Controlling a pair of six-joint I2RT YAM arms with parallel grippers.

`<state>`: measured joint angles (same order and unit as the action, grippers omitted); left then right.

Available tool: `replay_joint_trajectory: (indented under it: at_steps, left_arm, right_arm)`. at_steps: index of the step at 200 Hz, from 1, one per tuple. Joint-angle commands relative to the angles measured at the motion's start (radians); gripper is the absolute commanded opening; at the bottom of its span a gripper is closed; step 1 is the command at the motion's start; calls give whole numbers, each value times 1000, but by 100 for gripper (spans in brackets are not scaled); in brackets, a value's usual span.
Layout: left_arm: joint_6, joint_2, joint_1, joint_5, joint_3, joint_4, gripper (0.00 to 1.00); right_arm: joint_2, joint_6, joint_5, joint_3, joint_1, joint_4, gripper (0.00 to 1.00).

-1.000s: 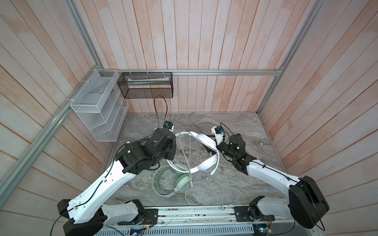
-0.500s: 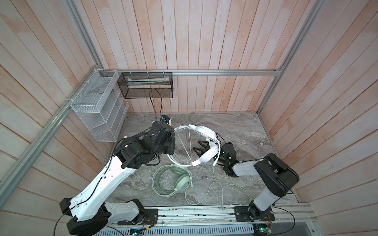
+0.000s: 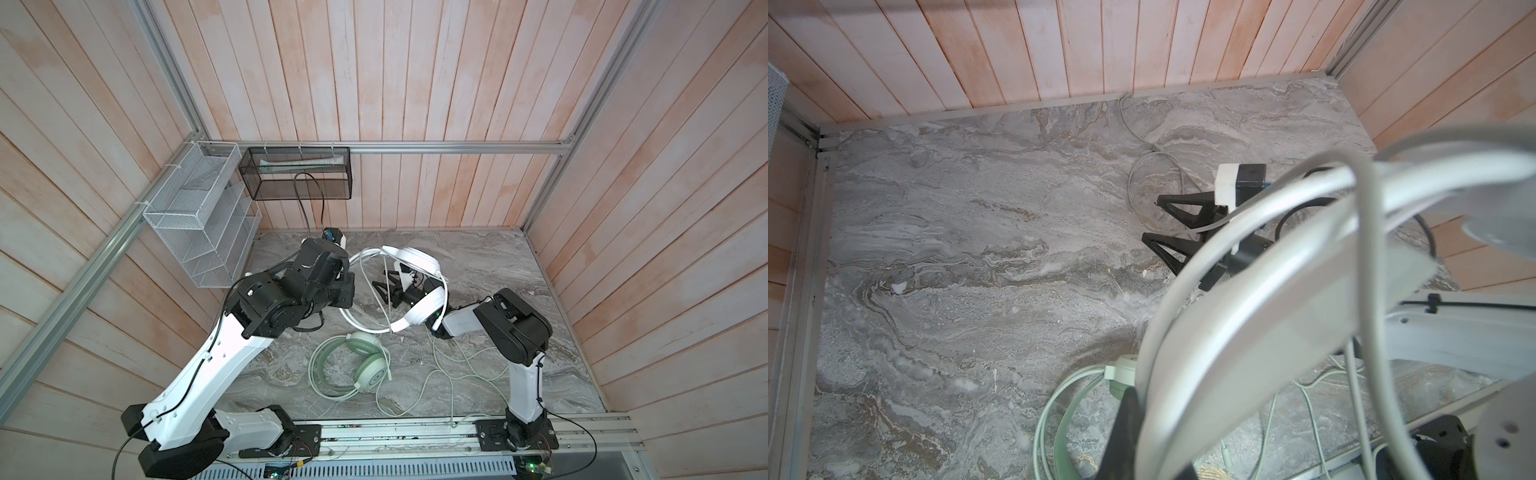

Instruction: Wrap the headphones

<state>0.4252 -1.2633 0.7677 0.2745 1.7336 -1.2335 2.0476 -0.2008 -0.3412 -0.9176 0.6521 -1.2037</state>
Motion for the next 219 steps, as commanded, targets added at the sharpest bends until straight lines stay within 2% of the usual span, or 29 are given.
replay_joint_trajectory:
  at_steps: [1, 7, 21, 37, 48, 70, 96, 170, 199, 219]
  left_arm:
    - [1, 2, -11, -32, 40, 83, 0]
    - [2, 3, -14, -32, 37, 88, 0]
    - [-3, 8, -28, -38, 24, 112, 0]
    - [-10, 7, -72, -74, 10, 147, 0]
    - [-20, 1, -110, -115, 3, 170, 0]
    - [-57, -5, -171, -173, -4, 207, 0]
    - [-92, -15, -225, -250, -11, 228, 0]
    - [-120, 59, -242, -335, -106, 288, 0]
    - [-95, 118, -242, -348, -127, 293, 0]
    - [-67, 153, -242, -372, -124, 287, 0]
  right_arm:
    - [30, 24, 50, -53, 3, 27, 39]
    - [32, 28, 51, -53, 4, 27, 28]
    - [22, 32, 65, -41, 4, 34, 12]
    - [-9, 25, 73, 8, 6, 19, 3]
    - [-38, 7, 108, 62, 7, -15, 0]
    - [-85, -64, 197, 156, -20, -93, 0]
    - [-122, -134, 214, 196, -89, -91, 0]
    - [-294, -130, 320, 216, -124, 49, 0]
    - [-329, -133, 276, 245, -130, 67, 0]
    - [-334, -137, 307, 289, -131, 43, 0]
